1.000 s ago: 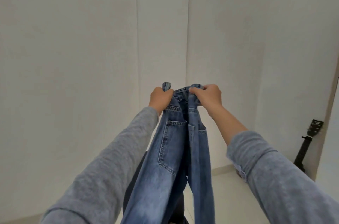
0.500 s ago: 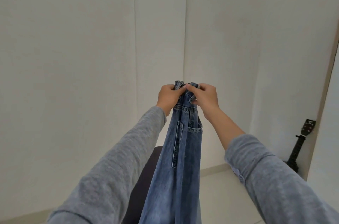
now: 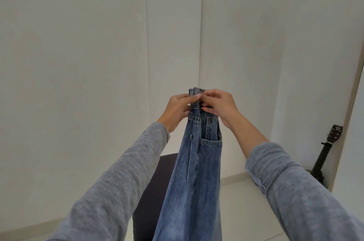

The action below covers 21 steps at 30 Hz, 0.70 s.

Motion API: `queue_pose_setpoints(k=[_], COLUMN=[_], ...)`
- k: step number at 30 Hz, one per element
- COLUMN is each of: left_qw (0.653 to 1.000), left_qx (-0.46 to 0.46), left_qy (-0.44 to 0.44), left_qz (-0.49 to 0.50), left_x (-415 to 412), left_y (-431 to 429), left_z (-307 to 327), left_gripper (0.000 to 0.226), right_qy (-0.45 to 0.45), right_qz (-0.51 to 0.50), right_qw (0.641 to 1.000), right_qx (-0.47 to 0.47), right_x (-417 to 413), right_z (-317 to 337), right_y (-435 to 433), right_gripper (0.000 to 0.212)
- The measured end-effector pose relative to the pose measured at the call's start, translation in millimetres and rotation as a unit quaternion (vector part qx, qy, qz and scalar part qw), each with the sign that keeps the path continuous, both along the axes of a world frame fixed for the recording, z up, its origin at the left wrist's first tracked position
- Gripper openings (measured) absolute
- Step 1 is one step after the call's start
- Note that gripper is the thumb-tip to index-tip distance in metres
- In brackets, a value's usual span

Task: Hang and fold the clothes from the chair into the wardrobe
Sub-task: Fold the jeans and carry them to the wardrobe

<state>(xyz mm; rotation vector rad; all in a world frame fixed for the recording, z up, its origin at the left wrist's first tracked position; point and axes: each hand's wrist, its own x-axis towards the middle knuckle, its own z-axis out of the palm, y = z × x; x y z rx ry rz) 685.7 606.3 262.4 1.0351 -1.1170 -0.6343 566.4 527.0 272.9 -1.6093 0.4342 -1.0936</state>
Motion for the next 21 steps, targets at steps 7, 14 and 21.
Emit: queue_pose_setpoints(k=[7, 14, 21], left_qw=[0.996, 0.990, 0.984], left_qx=[0.001, -0.068, -0.106], left_qy=[-0.039, 0.064, 0.015], left_qz=[0.079, 0.108, 0.146], left_x=[3.6, 6.5, 28.0], left_y=[-1.8, 3.8, 21.6], left_z=[-10.7, 4.8, 51.6], left_gripper=[0.019, 0.011, 0.010], right_qy=[0.091, 0.022, -0.047], right_qz=[0.010, -0.078, 0.022], right_qw=[0.993, 0.996, 0.995], right_qx=[-0.073, -0.023, 0.088], right_x=[-5.5, -8.0, 12.0], right_z=[5.4, -32.6, -31.6], right_y=[-6.2, -21.7, -12.7], right_gripper=[0.010, 0.065, 0.035])
